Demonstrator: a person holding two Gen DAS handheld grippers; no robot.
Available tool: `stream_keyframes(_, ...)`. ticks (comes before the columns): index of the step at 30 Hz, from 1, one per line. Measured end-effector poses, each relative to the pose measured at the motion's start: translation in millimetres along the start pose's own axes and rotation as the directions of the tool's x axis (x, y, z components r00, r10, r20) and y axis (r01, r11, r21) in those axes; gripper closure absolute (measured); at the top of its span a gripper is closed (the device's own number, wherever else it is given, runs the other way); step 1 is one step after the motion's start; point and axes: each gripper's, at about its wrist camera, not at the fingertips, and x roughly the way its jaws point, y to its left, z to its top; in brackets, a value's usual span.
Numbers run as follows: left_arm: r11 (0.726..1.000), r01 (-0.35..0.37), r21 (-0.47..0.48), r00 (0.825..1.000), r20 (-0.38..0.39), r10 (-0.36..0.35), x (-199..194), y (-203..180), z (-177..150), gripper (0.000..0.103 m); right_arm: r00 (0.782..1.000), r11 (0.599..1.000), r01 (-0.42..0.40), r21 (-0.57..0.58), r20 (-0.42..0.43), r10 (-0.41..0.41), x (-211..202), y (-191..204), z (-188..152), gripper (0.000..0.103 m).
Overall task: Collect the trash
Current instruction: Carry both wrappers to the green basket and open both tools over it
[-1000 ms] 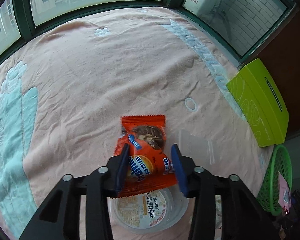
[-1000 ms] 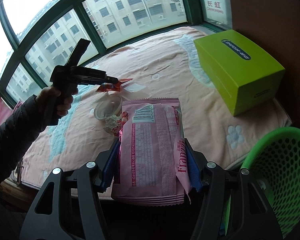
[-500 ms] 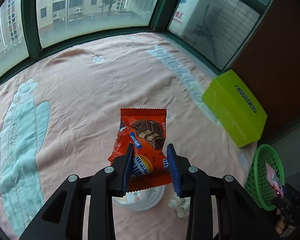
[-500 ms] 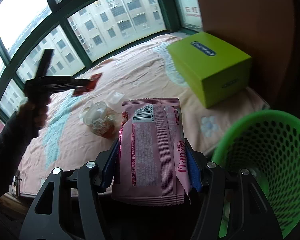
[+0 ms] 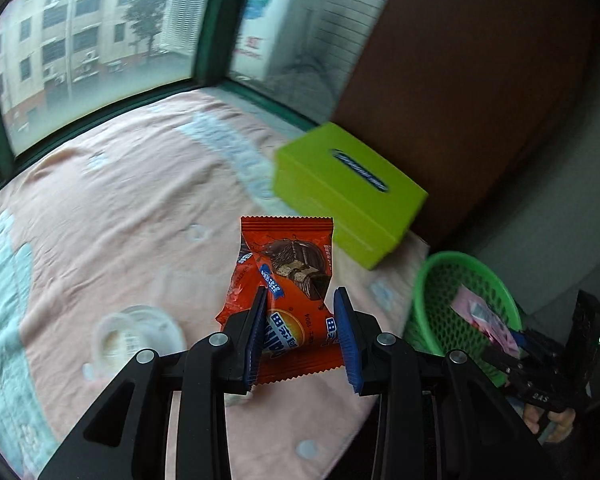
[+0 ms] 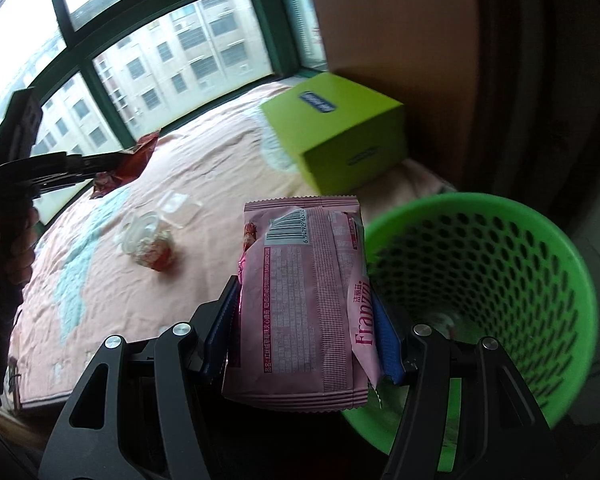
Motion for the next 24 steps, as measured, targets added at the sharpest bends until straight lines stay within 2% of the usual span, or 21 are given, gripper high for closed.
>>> stream_keyframes(10,0.988,0.123,0.091,0.991,-0.058,-0.118,27.5,-85.4,-3.4,0.071,0.991,0.984,0.13,0.125,-0.005,-0.131,-19.8,-55.5,-20.8,0.041)
stream_keyframes(17,0.976,0.163,0.147,0.985,-0.085,-0.152,40.0,-129.1,-5.0,0.071,0.978,0.963,0.206,0.173,-0.015,-0.207,-23.6,-80.5,-29.2,0.04)
stream_keyframes(22,0.969,0.178,0.17,0.981,-0.105,-0.162,48.1,-149.2,-6.9,0.071,0.971,0.95,0.238,0.203,-0.018,-0.239,-25.0,-95.4,-33.0,0.034)
stream_keyframes(24,0.967,0.186,0.174,0.979,-0.114,-0.168,53.0,-154.5,-6.9,0.071,0.965,0.942,0.258,0.214,-0.016,-0.26,-27.0,-100.7,-34.4,0.026)
